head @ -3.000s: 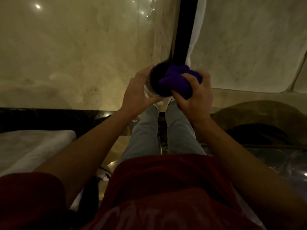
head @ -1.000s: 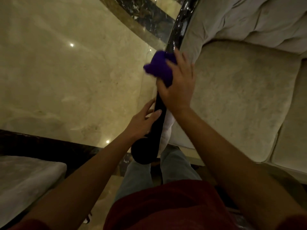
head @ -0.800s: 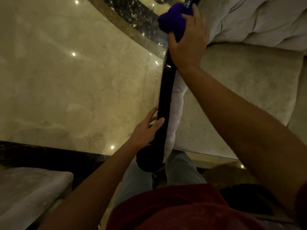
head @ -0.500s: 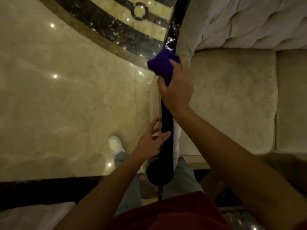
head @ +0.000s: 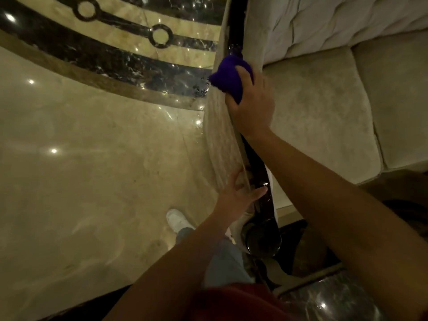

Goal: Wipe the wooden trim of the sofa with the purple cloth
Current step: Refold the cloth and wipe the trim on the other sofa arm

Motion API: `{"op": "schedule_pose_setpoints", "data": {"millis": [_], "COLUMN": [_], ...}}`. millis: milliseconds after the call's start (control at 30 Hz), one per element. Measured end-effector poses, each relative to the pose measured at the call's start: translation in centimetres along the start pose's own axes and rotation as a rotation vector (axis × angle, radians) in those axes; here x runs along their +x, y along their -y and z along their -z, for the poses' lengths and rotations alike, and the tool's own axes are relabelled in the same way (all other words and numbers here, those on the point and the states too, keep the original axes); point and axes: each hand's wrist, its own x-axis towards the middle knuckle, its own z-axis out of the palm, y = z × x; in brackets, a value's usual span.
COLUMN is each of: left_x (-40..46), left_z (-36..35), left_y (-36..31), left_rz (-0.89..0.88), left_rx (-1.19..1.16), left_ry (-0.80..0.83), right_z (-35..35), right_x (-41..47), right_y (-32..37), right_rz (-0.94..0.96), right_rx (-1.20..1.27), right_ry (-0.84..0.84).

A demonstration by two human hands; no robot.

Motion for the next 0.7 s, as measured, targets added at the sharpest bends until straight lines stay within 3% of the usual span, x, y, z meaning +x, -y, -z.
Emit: {"op": "schedule_pose_setpoints", "data": {"millis": [200,333,500,700], "left_x": [4.3,7.7,9.0,8.8], "left_z": [7.1,10.9,8.5,8.6], "left_y": [-4.4,-11.9,-15.4,-17.8], "left_rz": [-0.05,-0.156,-0.182,-0.251], "left_rx": [0.315,0.271,0.232,0.282], "left_ry": [0.099,-0.006,-0.011,-0.097], "right_z": [-0.2,-1.9,-2.6,-2.9], "right_x": [-0.7,6.2,16.9,15.6], "right_y": [-0.5,0.7,2.2,1.1], "right_rz": [-0.012,-0.101,-0.258,-0.218], "right_rx": [0.046,0.132,0.211,0.321], "right_ry": [0.008,-0.065,-0.188,-0.141]}}
